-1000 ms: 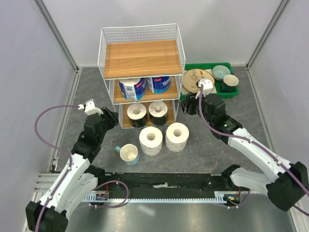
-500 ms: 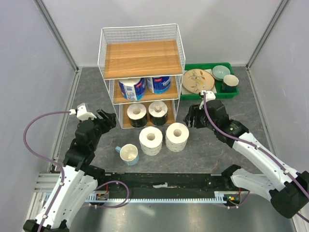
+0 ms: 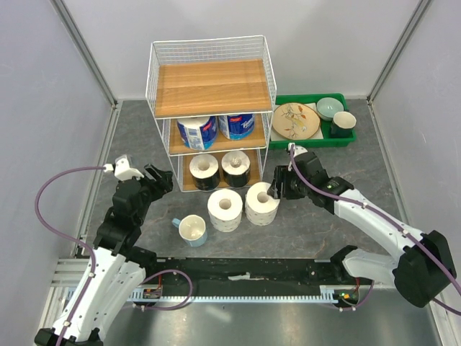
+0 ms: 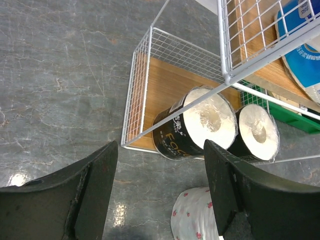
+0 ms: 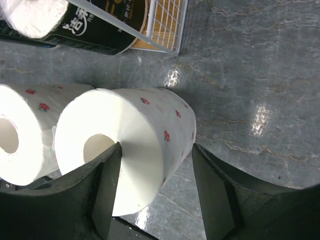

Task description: Place and organize the paper towels onto the shelf

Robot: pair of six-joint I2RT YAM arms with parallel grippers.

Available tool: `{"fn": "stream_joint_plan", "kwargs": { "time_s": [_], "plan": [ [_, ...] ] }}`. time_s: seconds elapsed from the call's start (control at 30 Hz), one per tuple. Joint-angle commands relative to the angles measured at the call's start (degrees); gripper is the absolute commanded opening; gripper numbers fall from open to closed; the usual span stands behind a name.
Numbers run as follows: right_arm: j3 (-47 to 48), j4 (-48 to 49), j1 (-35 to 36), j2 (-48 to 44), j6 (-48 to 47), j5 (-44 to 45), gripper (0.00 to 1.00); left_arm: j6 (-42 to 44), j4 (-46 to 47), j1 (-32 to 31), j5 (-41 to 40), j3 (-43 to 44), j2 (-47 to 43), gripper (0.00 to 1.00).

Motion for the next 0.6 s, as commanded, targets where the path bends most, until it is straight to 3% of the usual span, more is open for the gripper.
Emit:
{"fn": "stream_joint_plan", "kwargs": {
  "time_s": [0.0,0.57],
  "plan": [
    [-0.7,1.9,0.1,2.0,1.4,-1.7,0.66,-0.6,-1.0,0.2,-2.0,2.3,-0.6,0.76],
    [-0.2,1.2,0.4,-2.3,0.6,-4.2,0.75,-1.6,-0.9,0.2,-1.9,1.7,0.0,0.76]
  ]
}}
